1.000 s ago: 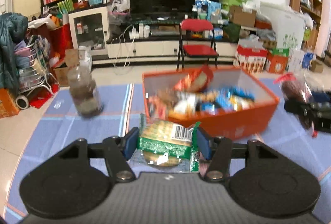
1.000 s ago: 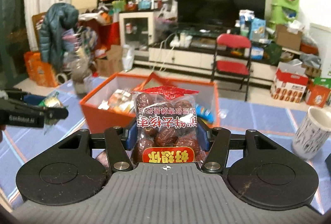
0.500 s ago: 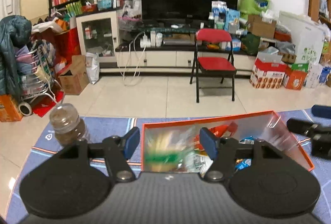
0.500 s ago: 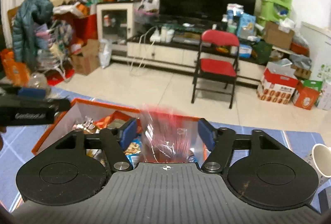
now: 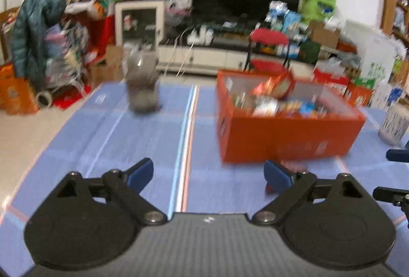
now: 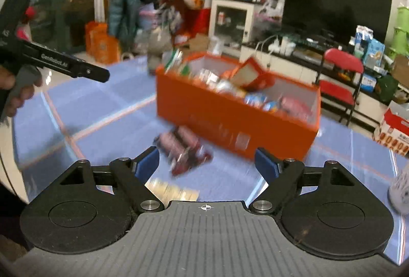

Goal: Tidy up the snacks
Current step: 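Grasp the beige bar with the right tool while the left grasps the chocolate bar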

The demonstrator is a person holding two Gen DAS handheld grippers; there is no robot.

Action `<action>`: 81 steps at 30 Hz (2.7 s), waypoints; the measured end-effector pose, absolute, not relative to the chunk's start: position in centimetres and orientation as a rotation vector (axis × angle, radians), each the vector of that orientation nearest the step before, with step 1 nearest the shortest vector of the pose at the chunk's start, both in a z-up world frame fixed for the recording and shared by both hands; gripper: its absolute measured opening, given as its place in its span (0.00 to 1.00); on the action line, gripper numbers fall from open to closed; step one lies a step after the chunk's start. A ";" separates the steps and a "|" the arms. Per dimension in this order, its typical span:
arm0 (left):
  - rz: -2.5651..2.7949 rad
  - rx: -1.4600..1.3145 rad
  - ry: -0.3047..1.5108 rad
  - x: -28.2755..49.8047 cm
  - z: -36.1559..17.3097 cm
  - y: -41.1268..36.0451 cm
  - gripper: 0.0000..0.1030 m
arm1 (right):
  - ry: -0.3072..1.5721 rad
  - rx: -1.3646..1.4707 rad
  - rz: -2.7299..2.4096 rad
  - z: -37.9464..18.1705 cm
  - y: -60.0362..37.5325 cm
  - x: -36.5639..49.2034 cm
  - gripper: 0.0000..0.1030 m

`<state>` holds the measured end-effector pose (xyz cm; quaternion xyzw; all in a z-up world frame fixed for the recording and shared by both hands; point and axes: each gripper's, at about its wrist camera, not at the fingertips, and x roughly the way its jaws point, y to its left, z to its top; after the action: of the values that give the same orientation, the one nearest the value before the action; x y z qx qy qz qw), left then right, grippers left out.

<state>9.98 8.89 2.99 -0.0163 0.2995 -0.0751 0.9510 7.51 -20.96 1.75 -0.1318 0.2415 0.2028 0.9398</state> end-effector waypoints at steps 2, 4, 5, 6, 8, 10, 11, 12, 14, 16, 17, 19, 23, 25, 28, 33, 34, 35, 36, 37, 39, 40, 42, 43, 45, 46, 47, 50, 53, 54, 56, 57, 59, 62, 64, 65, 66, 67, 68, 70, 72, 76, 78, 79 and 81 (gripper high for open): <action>-0.153 -0.015 0.640 9.8 2.1 8.4 0.91 | 0.534 -0.247 0.421 0.2 -20.3 7.1 0.71; -0.152 0.034 0.636 9.4 1.8 7.7 0.91 | 0.571 -0.275 0.405 -0.7 -19.0 6.9 0.71; -0.152 0.059 0.630 9.2 1.8 7.3 0.92 | 0.581 -0.297 0.396 -1.0 -18.2 7.0 0.71; -0.152 0.083 0.626 9.0 1.7 6.9 0.92 | 0.586 -0.312 0.398 -1.3 -17.7 6.7 0.71; -0.143 0.107 0.634 8.8 1.4 6.5 0.93 | 0.581 -0.302 0.402 -1.4 -17.3 6.0 0.74; -0.136 0.118 0.662 9.0 1.0 6.3 0.93 | 0.579 -0.298 0.409 -1.5 -16.8 6.1 0.74; -0.130 0.122 0.678 9.1 0.8 6.3 0.93 | 0.578 -0.305 0.409 -1.8 -16.7 6.3 0.74; -0.122 0.128 0.693 9.2 0.5 6.3 0.93 | 0.581 -0.310 0.410 -2.0 -16.7 6.5 0.74; -0.119 0.138 0.716 9.3 0.2 6.4 0.93 | 0.593 -0.307 0.430 -2.4 -16.6 7.2 0.74; -0.115 0.141 0.733 9.5 0.0 6.7 0.94 | 0.600 -0.337 0.492 -2.4 -16.2 7.6 0.74; -0.112 0.140 0.742 9.6 -0.1 6.9 0.94 | 0.602 -0.366 0.534 -2.6 -15.8 7.9 0.74; -0.112 0.142 0.755 9.7 -0.2 7.2 0.94 | 0.603 -0.413 0.601 -2.9 -15.5 8.3 0.74; -0.113 0.167 0.771 10.1 -0.6 7.2 0.94 | 0.637 -0.436 0.748 -3.0 -15.3 9.9 0.79; -0.117 0.173 0.773 10.3 -0.6 7.2 0.94 | 0.668 -0.453 0.836 -3.1 -15.2 10.7 0.80; -0.124 0.159 0.789 10.5 -0.8 7.5 0.94 | 0.730 -0.478 0.922 -3.1 -15.3 12.2 0.80; -0.132 0.159 0.813 10.8 -1.4 7.3 0.94 | 0.795 -0.502 0.980 -3.2 -15.4 13.7 0.80; -0.137 0.159 0.816 10.9 -1.4 7.2 0.94 | 0.818 -0.501 1.001 -3.4 -15.5 13.8 0.80; -0.139 0.161 0.818 10.9 -1.5 7.0 0.94 | 0.830 -0.503 1.010 -3.6 -15.5 13.9 0.82; -0.143 0.163 0.818 10.9 -1.5 6.8 0.94 | 0.835 -0.515 1.009 -3.8 -15.5 13.9 0.82; -0.147 0.167 0.819 10.9 -1.6 6.6 0.94 | 0.844 -0.540 0.996 -4.0 -15.4 13.9 0.82; -0.154 0.174 0.820 10.9 -1.7 6.3 0.94 | 0.867 -0.601 0.943 -4.6 -15.1 13.7 0.82; -0.159 0.176 0.819 10.9 -1.7 6.2 0.94 | 0.867 -0.585 0.924 -4.6 -15.3 13.6 0.81; -0.160 0.178 0.812 10.9 -1.7 5.9 0.94 | 0.851 -0.557 0.837 -4.5 -15.7 12.9 0.74; -0.162 0.177 0.807 10.9 -1.7 5.7 0.94 | 0.846 -0.520 0.784 -4.4 -15.9 12.4 0.65; -0.169 0.168 0.783 11.3 -1.5 5.4 0.94 | 0.838 -0.451 0.706 -4.4 -16.3 11.1 0.52; -0.167 0.158 0.766 11.6 -1.3 5.1 0.94 | 0.828 -0.422 0.669 -4.5 -16.3 10.2 0.47; -0.176 0.144 0.752 11.9 -1.1 4.8 0.94 | 0.824 -0.398 0.638 -4.6 -16.2 9.6 0.46; -0.263 0.115 0.708 12.4 -0.8 4.0 0.94 | 0.815 -0.311 0.567 -4.9 -15.9 8.2 0.47; -0.377 0.185 0.632 12.6 -0.7 2.8 0.94 | 0.812 -0.280 0.506 -5.2 -15.4 8.8 0.64; -0.404 0.229 0.596 12.6 -0.7 2.3 0.94 | 0.809 -0.275 0.499 -5.3 -15.2 9.1 0.65; -0.427 0.316 0.565 13.1 -1.0 1.2 0.94 | 0.794 -0.280 0.510 -5.4 -15.1 9.4 0.58; -0.411 0.334 0.587 13.7 -1.2 0.6 0.94 | 0.781 -0.276 0.504 -5.3 -15.4 9.3 0.54; -0.421 0.287 0.650 14.8 -1.5 -0.5 0.94 | 0.768 -0.264 0.486 -5.4 -15.8 9.2 0.46; -0.526 0.170 0.667 15.7 -1.8 -1.4 0.94 | 0.754 -0.263 0.489 -5.3 -16.4 8.3 0.45; -0.537 0.183 0.674 16.4 -2.7 -2.5 0.94 | 0.746 -0.259 0.489 -5.4 -16.7 8.0 0.45; -0.521 0.210 0.680 16.8 -3.2 -3.1 0.94 | 0.744 -0.256 0.490 -5.4 -16.8 8.0 0.45; -0.510 0.225 0.686 17.1 -3.8 -3.5 0.94 | 0.743 -0.256 0.490 -5.4 -16.8 8.0 0.45; -0.504 0.224 0.699 17.5 -4.2 -3.9 0.94 | 0.744 -0.253 0.485 -5.4 -16.8 8.1 0.45; -0.504 0.215 0.712 17.6 -4.7 -4.2 0.94 | 0.744 -0.250 0.481 -5.4 -16.8 8.1 0.45; -0.492 0.198 0.726 18.1 -5.2 -4.5 0.94 | 0.741 -0.246 0.473 -5.4 -16.6 8.2 0.45; -0.478 0.187 0.736 18.5 -5.5 -4.9 0.91 | 0.736 -0.244 0.470 -5.5 -16.6 8.2 0.45; -0.486 0.174 0.732 18.5 -5.7 -5.1 0.75 | 0.734 -0.236 0.464 -5.5 -16.7 8.1 0.45; -0.493 0.170 0.725 18.3 -5.6 -5.1 0.62 | 0.729 -0.230 0.462 -5.5 -16.7 8.2 0.49; -0.492 0.168 0.722 18.2 -5.5 -5.1 0.59 | 0.724 -0.229 0.460 -5.6 -16.6 8.1 0.52; -0.495 0.170 0.726 17.9 -5.4 -4.9 0.56 | 0.722 -0.232 0.460 -5.6 -16.4 8.1 0.53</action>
<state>17.95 -4.92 -5.38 0.0824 0.3510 -0.2392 0.9015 8.14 -16.42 -5.58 -0.1124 0.3492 0.2223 0.9033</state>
